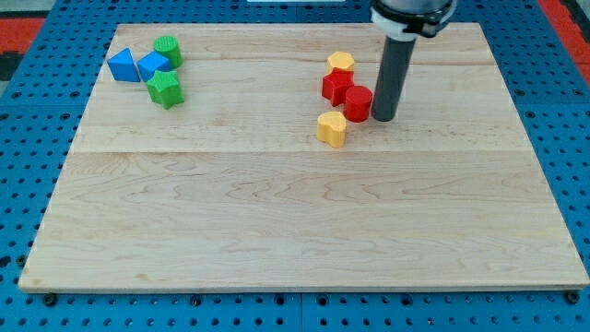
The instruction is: Slightly push the yellow heart to the bottom left of the red circle
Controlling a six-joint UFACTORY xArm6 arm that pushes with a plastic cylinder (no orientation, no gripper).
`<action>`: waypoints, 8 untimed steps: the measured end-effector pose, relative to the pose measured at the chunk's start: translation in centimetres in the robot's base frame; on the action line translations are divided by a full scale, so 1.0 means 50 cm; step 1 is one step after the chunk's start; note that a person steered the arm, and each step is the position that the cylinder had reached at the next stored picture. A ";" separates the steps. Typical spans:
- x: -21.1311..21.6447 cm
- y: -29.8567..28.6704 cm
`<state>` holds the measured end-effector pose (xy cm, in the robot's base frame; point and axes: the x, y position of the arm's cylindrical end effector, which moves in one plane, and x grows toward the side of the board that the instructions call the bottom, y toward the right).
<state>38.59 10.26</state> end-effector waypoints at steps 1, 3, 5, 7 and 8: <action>0.014 -0.033; 0.201 -0.071; 0.063 -0.163; 0.087 -0.159; 0.152 -0.088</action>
<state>46.20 5.88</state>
